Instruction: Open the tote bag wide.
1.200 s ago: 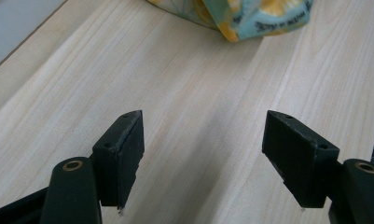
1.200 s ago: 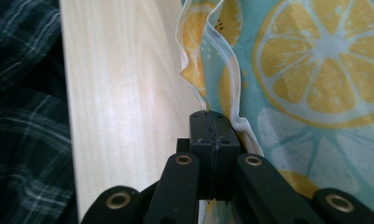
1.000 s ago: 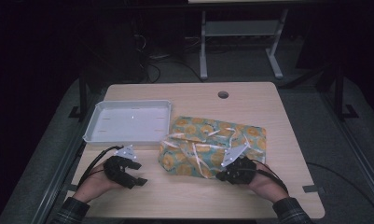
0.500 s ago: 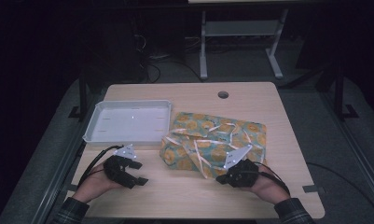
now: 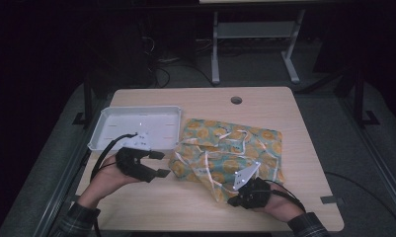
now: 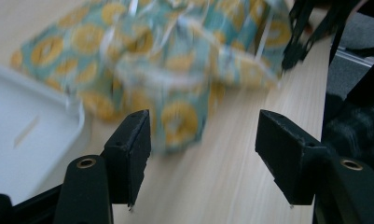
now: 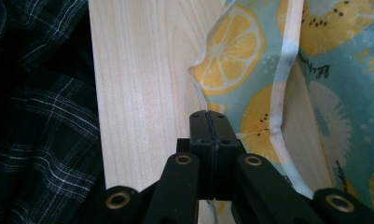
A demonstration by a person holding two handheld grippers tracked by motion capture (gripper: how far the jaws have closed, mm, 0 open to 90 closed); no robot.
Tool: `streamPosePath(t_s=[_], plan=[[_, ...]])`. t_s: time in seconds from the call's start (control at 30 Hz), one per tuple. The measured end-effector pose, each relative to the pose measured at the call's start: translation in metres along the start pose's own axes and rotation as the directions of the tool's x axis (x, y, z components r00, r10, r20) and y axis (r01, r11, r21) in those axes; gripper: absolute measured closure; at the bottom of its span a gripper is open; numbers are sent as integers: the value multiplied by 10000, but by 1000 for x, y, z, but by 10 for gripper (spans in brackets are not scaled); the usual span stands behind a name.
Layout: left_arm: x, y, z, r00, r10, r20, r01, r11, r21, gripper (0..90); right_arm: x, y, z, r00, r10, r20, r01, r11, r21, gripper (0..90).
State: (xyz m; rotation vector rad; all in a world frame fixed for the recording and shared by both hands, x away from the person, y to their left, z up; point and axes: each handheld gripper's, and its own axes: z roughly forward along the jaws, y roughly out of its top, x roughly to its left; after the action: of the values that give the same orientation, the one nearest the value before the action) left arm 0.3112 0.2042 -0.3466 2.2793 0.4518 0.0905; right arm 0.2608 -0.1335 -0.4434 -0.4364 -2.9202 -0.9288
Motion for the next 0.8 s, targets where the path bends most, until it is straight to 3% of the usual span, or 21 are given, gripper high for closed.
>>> streamPosePath(t_s=[0.23,0.47,0.67,0.8], plan=[[6,37,46,9981,314,533,-321,9994,135,374,1,-3,2,9999,54,-113,-53,9999,87,891],[13,45,86,9947,207,1005,-268,9979,593,410,1,-5,3,10000,57,-35,-57,9999,128,890],[12,44,96,9933,516,1038,-616,9935,959,486,3,-7,0,9997,237,48,-237,9997,70,890],[11,43,99,9914,786,1049,-900,9899,1091,585,4,-8,-1,9995,289,113,-289,9996,26,888]])
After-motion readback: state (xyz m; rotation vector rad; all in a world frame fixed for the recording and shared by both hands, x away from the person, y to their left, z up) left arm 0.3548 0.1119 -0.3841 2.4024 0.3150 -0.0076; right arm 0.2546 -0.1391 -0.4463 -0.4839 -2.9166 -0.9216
